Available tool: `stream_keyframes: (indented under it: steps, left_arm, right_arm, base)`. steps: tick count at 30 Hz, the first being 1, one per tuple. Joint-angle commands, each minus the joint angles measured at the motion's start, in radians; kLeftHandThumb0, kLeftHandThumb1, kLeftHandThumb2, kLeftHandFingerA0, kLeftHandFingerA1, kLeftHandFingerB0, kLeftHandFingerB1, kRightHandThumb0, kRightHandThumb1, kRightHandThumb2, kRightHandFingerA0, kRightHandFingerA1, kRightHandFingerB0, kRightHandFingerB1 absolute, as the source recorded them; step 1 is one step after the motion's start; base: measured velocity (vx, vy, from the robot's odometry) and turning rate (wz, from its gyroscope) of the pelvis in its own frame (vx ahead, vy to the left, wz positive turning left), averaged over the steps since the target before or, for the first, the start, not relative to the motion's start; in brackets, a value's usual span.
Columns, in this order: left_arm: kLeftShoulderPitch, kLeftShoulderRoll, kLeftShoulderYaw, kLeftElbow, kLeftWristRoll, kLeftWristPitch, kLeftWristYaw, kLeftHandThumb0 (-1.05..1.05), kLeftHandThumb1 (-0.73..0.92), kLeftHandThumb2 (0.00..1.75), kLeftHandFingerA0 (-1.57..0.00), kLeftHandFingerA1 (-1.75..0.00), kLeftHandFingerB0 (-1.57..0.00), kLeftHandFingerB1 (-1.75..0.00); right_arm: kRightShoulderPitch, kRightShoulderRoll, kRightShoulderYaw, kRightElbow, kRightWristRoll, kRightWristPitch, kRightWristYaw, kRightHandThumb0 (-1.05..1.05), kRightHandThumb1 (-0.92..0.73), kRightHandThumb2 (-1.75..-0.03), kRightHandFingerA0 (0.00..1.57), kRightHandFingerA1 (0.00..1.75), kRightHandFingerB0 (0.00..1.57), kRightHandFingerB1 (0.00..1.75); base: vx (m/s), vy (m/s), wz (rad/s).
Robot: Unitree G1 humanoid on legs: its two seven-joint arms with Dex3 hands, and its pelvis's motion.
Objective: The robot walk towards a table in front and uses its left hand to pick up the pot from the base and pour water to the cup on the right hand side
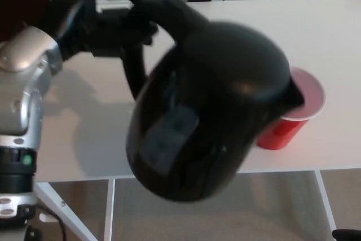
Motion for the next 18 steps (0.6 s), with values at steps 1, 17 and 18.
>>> stream_keyframes:
  steps: [1,17,18]
  left_arm:
    - [-0.096,-0.006,0.088,0.003,-0.047,0.01,0.124,-0.19,0.79,0.72,-0.94,-1.59,-0.75,-1.17]
    - [-0.089,-0.008,-0.002,-0.077,0.14,-0.146,0.331,-0.14,0.82,0.67,-1.14,-1.32,-0.81,-1.07]
    - [-0.084,-0.006,-0.017,-0.081,0.162,-0.16,0.349,-0.14,0.82,0.67,-1.14,-1.32,-0.81,-1.07]
  right_arm:
    - [0.013,-0.021,-0.002,-0.007,-0.009,0.007,-0.003,-0.34,-0.59,-0.57,0.67,0.51,0.58,0.46]
    - [0.015,-0.021,0.008,-0.025,-0.017,0.023,0.003,-0.34,-0.6,-0.56,0.68,0.5,0.58,0.45]
    - [0.015,-0.02,0.007,-0.029,-0.017,0.027,0.001,-0.34,-0.6,-0.56,0.68,0.5,0.58,0.45]
  base:
    - [0.0,0.0,0.0]
    - [0.0,0.0,0.0]
    - [0.0,0.0,0.0]
